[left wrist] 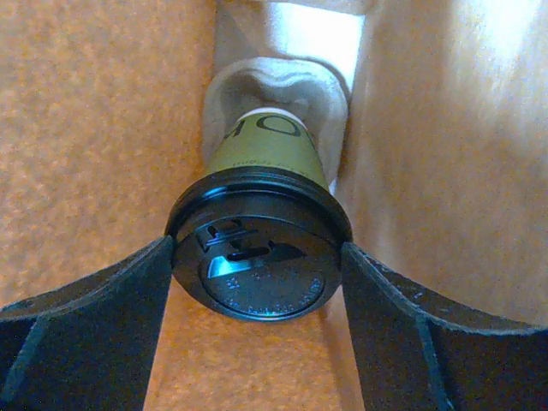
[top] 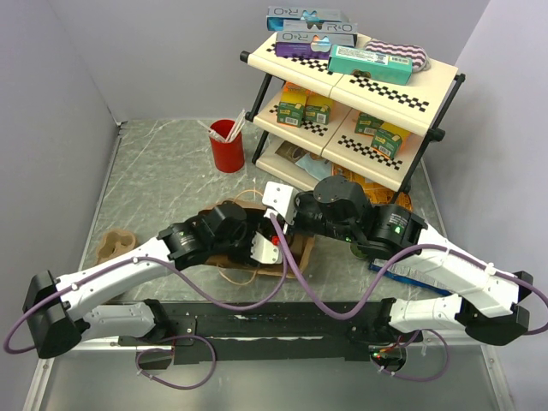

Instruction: Pack the takeout coffee

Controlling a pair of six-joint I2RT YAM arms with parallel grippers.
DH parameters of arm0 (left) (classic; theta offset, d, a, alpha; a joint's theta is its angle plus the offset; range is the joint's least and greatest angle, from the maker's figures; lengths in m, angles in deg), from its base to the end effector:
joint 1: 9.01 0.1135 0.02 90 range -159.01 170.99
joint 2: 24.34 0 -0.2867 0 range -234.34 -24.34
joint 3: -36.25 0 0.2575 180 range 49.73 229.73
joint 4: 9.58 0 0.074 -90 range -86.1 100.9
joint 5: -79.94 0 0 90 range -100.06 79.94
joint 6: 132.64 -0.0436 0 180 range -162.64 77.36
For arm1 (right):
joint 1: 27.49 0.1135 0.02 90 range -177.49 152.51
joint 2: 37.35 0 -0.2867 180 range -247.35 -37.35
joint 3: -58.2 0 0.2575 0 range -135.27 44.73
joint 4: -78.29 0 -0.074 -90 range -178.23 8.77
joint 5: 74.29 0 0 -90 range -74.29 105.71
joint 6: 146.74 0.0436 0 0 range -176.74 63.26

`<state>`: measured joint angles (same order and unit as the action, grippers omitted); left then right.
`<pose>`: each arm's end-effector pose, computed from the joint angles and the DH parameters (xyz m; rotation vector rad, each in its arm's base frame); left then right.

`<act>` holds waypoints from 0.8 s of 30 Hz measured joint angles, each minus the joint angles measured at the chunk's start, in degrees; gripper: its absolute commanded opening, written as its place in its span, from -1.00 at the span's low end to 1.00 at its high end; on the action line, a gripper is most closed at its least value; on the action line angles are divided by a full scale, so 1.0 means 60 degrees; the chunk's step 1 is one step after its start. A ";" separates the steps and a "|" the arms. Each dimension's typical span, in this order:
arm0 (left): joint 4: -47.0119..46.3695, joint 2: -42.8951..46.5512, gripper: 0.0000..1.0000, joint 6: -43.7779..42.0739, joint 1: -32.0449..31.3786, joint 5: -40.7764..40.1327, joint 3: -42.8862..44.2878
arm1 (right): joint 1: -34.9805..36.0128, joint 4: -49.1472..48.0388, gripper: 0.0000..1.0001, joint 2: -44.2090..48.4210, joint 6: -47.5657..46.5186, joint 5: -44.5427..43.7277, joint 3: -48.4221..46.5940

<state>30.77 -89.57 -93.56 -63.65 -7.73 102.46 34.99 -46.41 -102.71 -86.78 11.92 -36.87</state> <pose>0.1422 -0.2035 0.3037 1.8116 1.3488 -0.0806 0.1089 0.2027 0.4510 -1.4361 1.4328 0.2924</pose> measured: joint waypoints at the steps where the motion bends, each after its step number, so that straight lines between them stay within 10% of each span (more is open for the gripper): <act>1: -0.0004 0.0076 -0.99 0.0004 0.0000 -0.0033 -0.0047 | -0.0018 -0.0029 -1.00 0.0000 0.0073 0.0007 0.0015; 24: -0.0736 -0.0244 -0.99 0.0514 0.0011 -0.0117 0.0004 | -0.0331 -0.0984 -1.00 0.0280 -0.0131 0.0452 0.0761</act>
<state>26.35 -91.03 -90.48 -63.58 -8.43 102.48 33.00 -52.31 -101.03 -87.57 14.63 -32.31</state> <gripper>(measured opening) 0.784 0.007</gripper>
